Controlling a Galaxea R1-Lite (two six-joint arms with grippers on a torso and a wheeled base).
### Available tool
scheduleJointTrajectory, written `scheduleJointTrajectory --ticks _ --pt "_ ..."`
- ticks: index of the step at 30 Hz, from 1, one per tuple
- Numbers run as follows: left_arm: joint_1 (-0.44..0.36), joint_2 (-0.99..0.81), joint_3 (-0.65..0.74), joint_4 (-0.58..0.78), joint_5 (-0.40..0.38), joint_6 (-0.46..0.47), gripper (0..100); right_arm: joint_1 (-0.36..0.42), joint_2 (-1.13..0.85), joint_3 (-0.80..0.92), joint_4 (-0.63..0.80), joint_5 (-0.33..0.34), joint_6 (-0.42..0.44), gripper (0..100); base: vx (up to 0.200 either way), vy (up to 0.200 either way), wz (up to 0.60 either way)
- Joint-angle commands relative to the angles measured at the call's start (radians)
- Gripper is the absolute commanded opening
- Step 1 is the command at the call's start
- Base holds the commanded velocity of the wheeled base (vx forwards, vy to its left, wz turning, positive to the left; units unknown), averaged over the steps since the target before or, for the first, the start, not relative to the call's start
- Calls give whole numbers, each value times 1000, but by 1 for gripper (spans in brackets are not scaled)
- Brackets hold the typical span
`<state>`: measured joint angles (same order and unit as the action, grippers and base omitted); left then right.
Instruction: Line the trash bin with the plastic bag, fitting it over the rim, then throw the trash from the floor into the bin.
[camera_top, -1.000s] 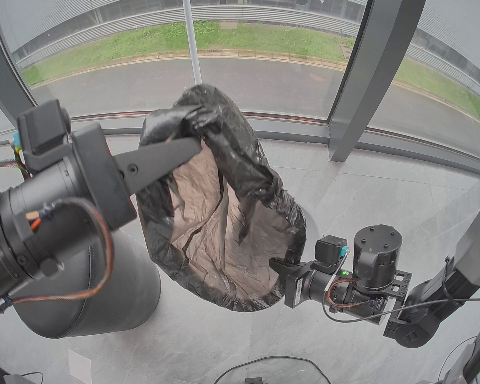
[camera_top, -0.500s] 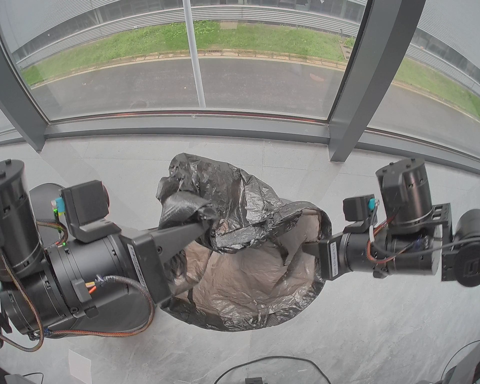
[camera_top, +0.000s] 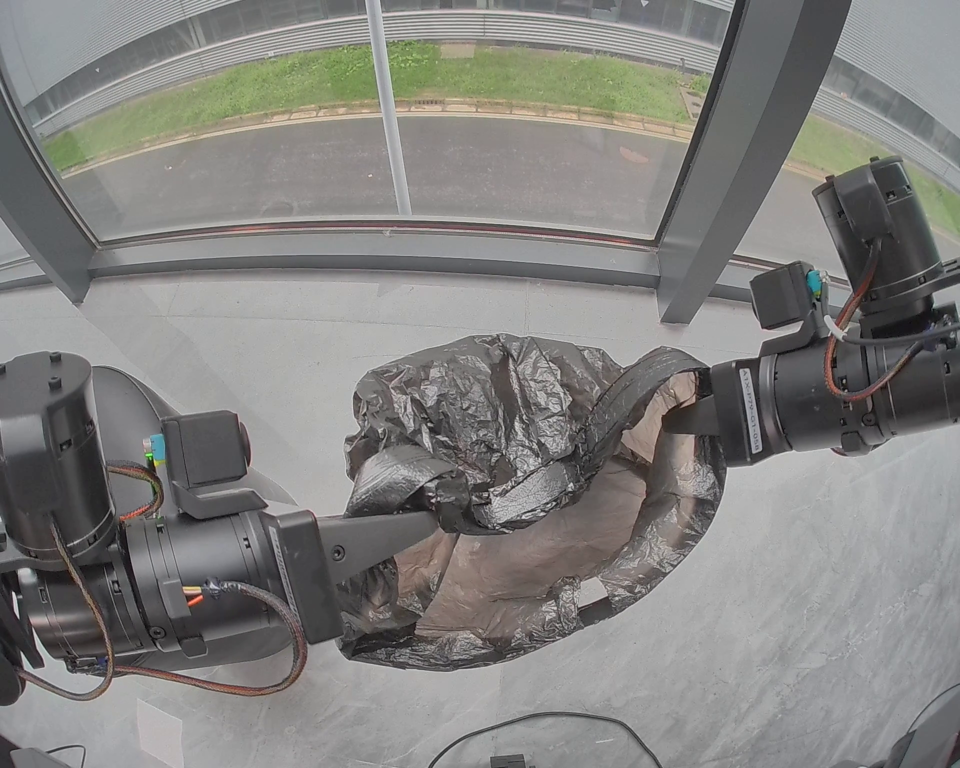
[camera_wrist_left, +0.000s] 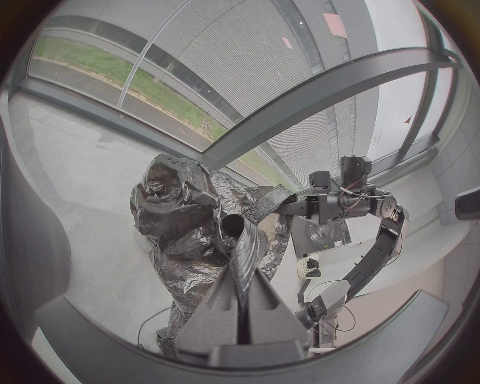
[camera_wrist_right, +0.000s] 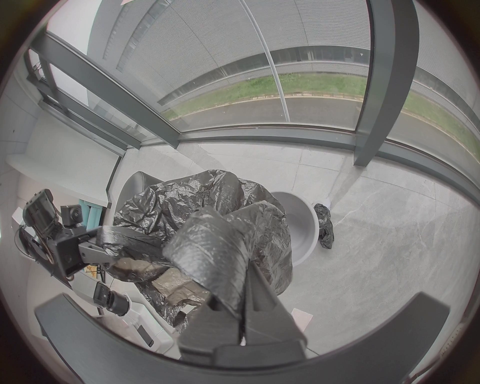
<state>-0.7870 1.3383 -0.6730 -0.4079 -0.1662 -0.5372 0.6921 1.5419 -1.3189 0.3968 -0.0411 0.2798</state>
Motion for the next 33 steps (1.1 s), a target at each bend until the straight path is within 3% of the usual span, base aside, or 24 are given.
scheduleJointTrajectory --ticks 1,5,11,24,33 --pt "6 19 4 1 -12 -32 0 0 -5 -82 65 3 21 0 0 0 0" --pt "3 56 0 0 -19 -101 0 0 -6 -111 189 35 55 0 0 0 0" --pt "8 62 -7 -2 -147 -221 0 -2 -5 -115 257 63 84 0 0 0 0" --pt "6 165 -8 -6 -162 -228 0 -19 -14 -129 404 75 82 0 0 0 0" --pt "48 245 -14 -26 -176 -222 0 -71 80 -105 336 110 84 0 0 0 0"
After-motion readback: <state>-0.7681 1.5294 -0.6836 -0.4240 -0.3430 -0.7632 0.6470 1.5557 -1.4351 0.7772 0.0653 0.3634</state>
